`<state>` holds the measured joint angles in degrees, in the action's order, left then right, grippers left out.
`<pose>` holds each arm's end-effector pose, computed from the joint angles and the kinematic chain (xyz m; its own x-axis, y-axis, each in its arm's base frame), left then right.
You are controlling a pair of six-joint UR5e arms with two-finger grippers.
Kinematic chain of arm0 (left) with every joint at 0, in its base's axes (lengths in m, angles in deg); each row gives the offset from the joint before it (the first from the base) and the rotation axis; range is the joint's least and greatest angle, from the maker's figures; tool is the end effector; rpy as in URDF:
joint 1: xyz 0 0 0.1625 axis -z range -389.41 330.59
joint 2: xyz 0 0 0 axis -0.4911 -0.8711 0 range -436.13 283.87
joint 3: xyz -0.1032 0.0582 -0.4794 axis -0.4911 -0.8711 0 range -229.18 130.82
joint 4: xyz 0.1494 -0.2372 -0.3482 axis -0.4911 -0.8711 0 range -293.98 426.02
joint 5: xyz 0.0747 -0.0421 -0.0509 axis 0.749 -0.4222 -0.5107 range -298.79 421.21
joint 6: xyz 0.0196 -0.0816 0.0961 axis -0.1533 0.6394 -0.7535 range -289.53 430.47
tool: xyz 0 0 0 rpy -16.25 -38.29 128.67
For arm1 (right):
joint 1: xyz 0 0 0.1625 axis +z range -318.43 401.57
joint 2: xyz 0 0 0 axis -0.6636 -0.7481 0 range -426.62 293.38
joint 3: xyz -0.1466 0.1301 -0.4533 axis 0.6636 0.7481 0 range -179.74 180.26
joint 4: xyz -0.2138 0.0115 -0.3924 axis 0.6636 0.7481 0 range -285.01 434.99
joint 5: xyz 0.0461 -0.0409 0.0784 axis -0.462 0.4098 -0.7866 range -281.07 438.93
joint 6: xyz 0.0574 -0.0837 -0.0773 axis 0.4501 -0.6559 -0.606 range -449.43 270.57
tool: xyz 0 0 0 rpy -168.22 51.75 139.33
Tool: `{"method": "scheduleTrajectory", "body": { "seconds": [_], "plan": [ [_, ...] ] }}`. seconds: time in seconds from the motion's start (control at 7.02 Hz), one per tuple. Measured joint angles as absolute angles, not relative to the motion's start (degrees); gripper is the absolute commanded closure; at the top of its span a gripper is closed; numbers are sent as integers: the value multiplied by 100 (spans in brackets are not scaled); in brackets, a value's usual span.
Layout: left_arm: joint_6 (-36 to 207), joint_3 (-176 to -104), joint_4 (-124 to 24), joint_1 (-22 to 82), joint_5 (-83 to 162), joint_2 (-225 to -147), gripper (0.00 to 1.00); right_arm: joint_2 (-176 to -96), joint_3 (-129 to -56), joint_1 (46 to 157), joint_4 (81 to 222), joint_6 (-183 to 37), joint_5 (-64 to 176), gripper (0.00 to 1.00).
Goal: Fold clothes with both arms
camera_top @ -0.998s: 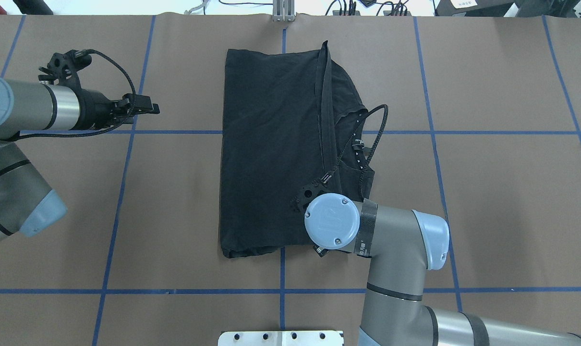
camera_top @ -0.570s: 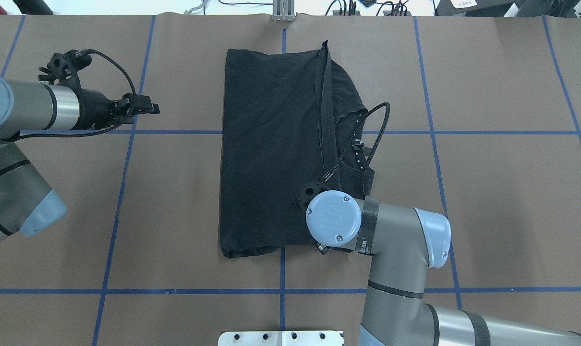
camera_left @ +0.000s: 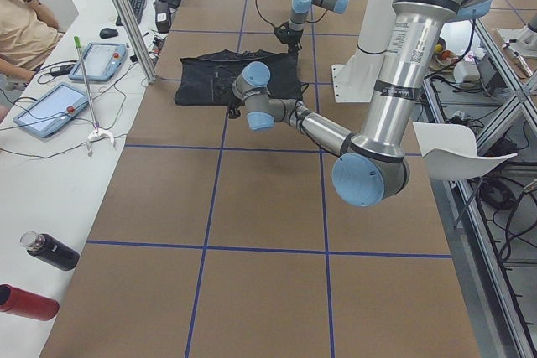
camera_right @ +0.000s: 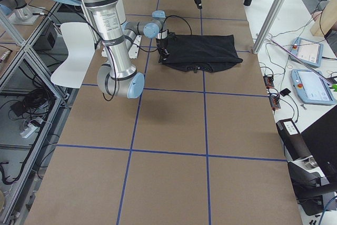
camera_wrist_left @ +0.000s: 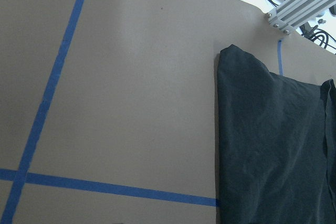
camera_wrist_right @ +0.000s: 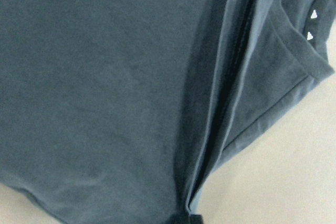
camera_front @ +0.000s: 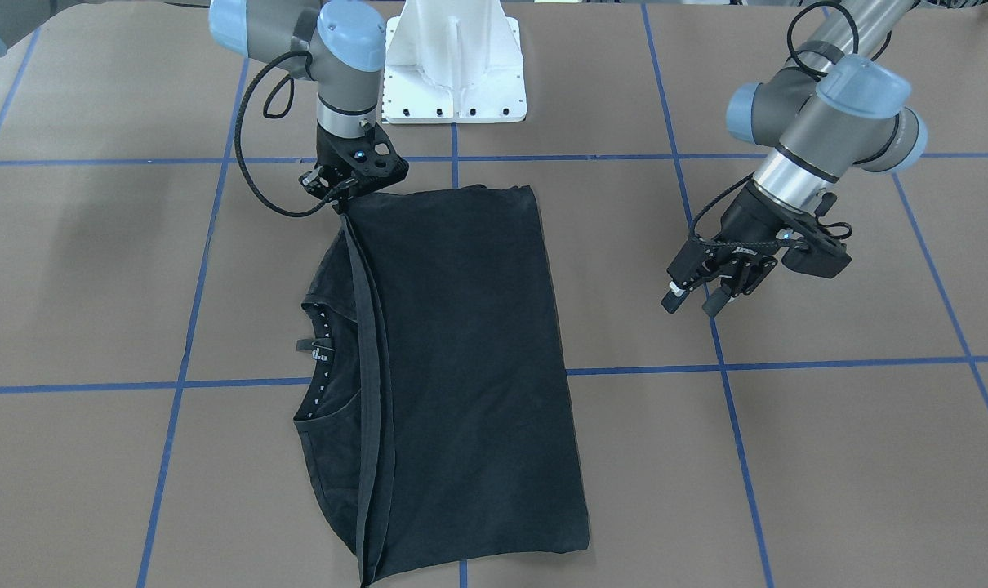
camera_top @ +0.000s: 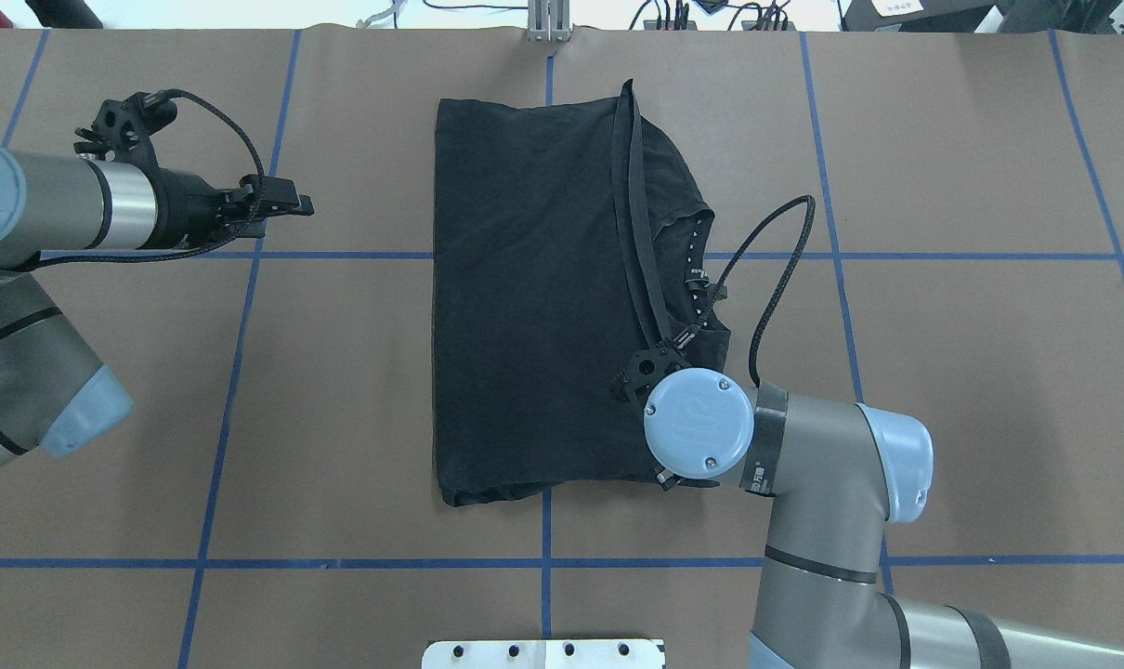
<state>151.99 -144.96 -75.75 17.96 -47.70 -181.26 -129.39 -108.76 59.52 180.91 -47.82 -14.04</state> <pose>0.3879 -0.5571 0.4276 0.2712 -0.0885 -0.9585 0.4515 0.8911 0.0454 -0.5998 -0.3274 0.3531 0.7568 -0.5398 0.3687 0.4262 0.8351 0.3478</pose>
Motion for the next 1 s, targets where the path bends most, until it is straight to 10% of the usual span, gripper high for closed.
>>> {"method": "scheduleTrajectory", "body": {
  "seconds": [0.29, 0.57, 0.71, 1.0],
  "plan": [
    [15211, -14497, -7575, 1796, -4757, -18128, 17, -13078, -10916, 5819, 18089, -4451, -1410, 97],
    [15212, -14482, -7573, 1796, -4756, -18141, 17, -13091, -10943, 5867, 18077, -4410, -1452, 22],
    [15212, -14473, -7569, 1796, -4755, -18149, 17, -13091, -10993, 5933, 18074, -4406, -1495, 1],
    [15212, -14452, -7567, 1793, -4759, -18161, 17, -13090, -11165, 6079, 18062, -4107, -1624, 3]
  ]
}}
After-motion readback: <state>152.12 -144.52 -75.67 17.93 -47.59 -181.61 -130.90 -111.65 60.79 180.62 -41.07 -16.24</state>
